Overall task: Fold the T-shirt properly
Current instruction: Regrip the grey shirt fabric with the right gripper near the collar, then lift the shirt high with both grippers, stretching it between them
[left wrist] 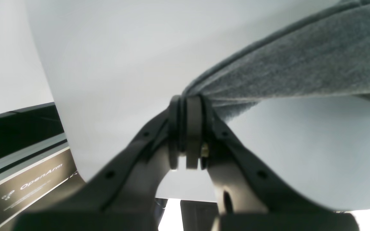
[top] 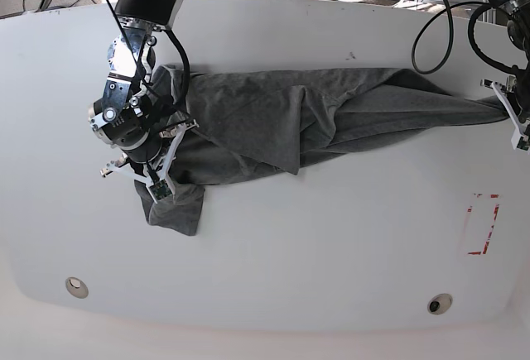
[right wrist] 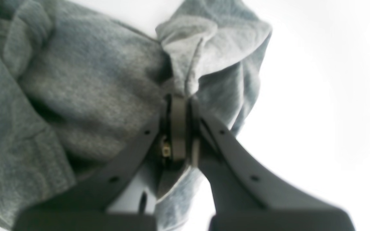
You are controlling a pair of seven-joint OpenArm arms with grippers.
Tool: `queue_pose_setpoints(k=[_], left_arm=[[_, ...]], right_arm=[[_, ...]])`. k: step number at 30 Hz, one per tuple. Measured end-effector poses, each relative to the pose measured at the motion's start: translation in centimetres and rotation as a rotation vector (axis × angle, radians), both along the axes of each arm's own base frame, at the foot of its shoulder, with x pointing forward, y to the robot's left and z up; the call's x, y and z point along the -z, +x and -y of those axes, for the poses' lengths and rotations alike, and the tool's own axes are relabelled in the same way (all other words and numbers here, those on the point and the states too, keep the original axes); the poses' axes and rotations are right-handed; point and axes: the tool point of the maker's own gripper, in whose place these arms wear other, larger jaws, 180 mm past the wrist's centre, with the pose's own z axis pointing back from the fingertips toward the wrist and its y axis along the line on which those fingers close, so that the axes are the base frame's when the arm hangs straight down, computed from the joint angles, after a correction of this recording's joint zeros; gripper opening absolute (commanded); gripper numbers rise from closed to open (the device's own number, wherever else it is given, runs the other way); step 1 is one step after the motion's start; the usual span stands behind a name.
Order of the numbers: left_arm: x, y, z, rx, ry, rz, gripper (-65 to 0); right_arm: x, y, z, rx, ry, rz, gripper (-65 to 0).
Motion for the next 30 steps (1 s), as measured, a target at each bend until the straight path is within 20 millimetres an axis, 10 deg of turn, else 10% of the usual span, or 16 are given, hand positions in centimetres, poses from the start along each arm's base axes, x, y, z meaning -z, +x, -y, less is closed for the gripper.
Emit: queue_pose_setpoints(k=[19,30], left_arm=[[-9.1,8.0,1.0,-0.045,-0.038,0.358,-65.0],[-18.3,11.5,-0.1,-0.105,-0.033,0.562,-65.0]], right_arm=[[-9.0,6.8,-0.1,-0.003,-0.002,0.231,-64.8],[-18.6,12.0,-0.2,-0.005,0.006,0.429,-64.5]])
